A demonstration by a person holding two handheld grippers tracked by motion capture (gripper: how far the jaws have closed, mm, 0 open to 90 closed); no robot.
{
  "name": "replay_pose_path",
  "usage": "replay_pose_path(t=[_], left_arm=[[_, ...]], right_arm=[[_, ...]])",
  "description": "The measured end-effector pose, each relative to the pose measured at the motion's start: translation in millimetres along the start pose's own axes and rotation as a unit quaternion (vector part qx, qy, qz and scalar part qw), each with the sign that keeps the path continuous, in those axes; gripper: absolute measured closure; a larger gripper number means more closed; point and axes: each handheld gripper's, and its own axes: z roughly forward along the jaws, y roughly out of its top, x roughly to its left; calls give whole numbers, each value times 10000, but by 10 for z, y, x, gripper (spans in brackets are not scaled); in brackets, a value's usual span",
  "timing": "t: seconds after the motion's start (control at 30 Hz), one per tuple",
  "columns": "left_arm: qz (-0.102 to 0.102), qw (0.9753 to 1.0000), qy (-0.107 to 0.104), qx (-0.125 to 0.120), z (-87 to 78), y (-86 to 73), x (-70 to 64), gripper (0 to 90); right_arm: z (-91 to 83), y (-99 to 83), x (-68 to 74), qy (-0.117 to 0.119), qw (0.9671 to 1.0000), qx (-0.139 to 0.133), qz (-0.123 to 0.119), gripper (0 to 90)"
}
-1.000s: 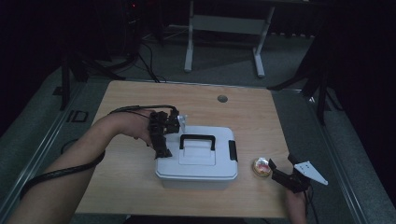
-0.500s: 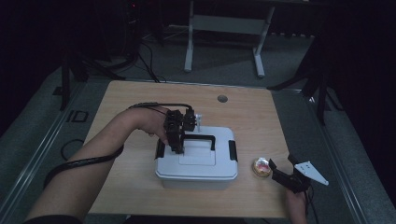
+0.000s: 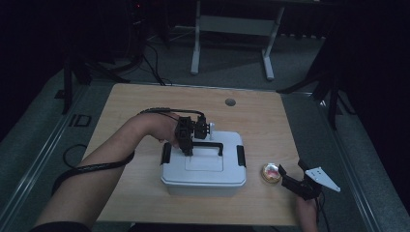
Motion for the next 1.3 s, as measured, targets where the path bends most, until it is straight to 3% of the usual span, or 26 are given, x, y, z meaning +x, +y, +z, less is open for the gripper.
replay_pose_path(t=[0.07,0.2,0.57,0.9,1.13,1.3], left_arm=[[-4,9999,-109,49,2,18,0,795],[-41,9998,-80,166,0,49,-18,830],[-76,9998,-136,81,-71,41,-17,833],[-102,9999,-80,-50,-240,0,-36,833],[-129,9998,26,-178,-399,-106,-36,833],[-273,9994,66,-205,-522,-242,-50,833]], right_arm=[[1,1,2,-3,10000,9,-11,139],[2,1,2,-4,10000,11,-11,139],[2,1,2,-6,10000,14,-13,139],[2,1,1,-1,10000,16,-9,139],[2,1,-2,2,10000,11,5,140],[3,2,0,-3,10000,23,-14,140]])
